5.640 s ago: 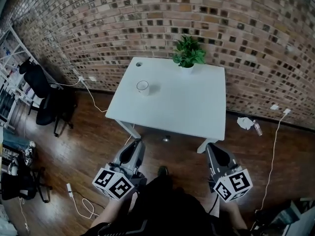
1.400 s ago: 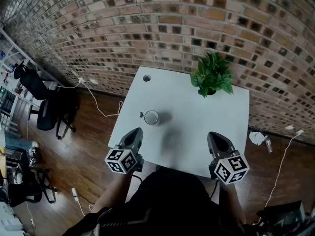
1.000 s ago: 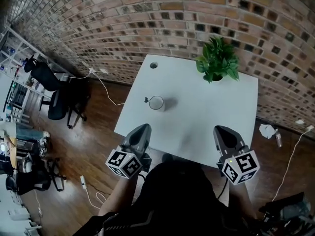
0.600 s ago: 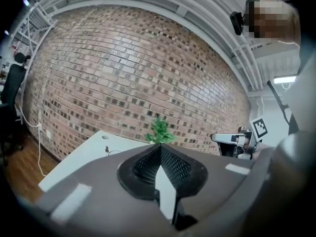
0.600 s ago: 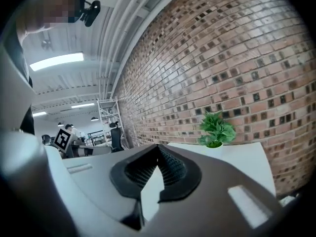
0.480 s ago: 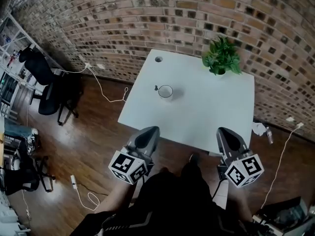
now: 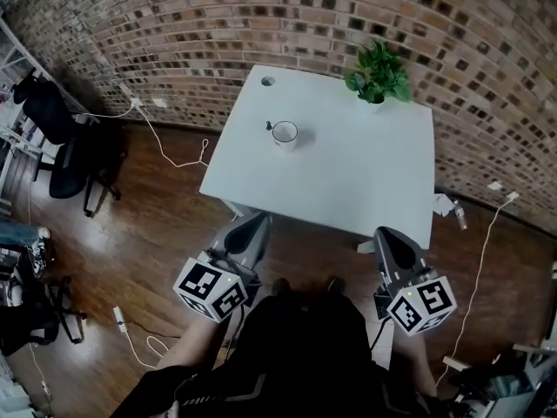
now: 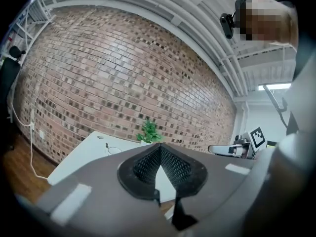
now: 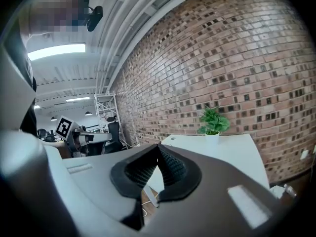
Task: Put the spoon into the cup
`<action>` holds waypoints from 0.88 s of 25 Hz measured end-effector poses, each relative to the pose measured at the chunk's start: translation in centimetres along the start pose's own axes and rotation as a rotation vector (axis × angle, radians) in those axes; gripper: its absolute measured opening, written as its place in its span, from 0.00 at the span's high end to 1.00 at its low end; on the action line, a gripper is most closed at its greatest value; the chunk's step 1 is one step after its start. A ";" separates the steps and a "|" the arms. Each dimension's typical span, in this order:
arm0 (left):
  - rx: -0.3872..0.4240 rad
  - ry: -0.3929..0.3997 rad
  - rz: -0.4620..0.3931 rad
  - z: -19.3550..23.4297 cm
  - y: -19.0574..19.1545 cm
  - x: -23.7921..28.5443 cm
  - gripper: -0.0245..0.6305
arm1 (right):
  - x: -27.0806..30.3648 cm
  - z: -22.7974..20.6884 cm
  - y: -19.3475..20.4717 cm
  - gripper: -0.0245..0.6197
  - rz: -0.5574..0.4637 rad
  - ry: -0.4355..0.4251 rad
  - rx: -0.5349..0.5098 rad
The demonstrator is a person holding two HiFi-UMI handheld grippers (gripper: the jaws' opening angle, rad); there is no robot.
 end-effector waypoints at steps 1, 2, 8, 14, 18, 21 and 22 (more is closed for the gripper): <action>0.001 0.001 -0.008 -0.7 -0.2 -0.2 0.95 | -0.5 0.0 -0.2 0.95 -0.009 -0.005 0.002; 0.003 -0.001 -0.013 -1.5 -0.5 -0.3 0.95 | -1.0 -0.1 -0.5 0.95 -0.019 -0.013 0.004; -0.028 -0.046 -0.036 -7.5 -0.5 -1.2 0.95 | -5.0 -0.3 -1.6 0.95 -0.030 -0.111 -0.004; 0.014 -0.055 -0.045 -13.6 0.0 -1.0 0.95 | -9.9 -2.6 -2.2 0.95 -0.020 -0.157 -0.023; 0.036 -0.094 -0.055 -16.6 0.7 -1.4 0.95 | -12.4 -3.9 -2.5 0.95 -0.004 -0.182 -0.038; 0.033 -0.130 -0.043 -17.4 1.2 -2.6 0.95 | -13.3 -3.5 -2.5 0.95 -0.030 -0.197 -0.012; 0.037 -0.131 -0.045 -17.6 1.1 -3.0 0.95 | -13.5 -3.2 -2.3 0.95 -0.032 -0.199 -0.004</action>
Point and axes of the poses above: the fingertips, and each gripper's own axes: x forward along the fingers, z to its left, y out of its underside, the point moved 5 cm from there along -x, backward along the fingers, and after that the axes turned 12 degrees about -z, right-handed, at the moved point
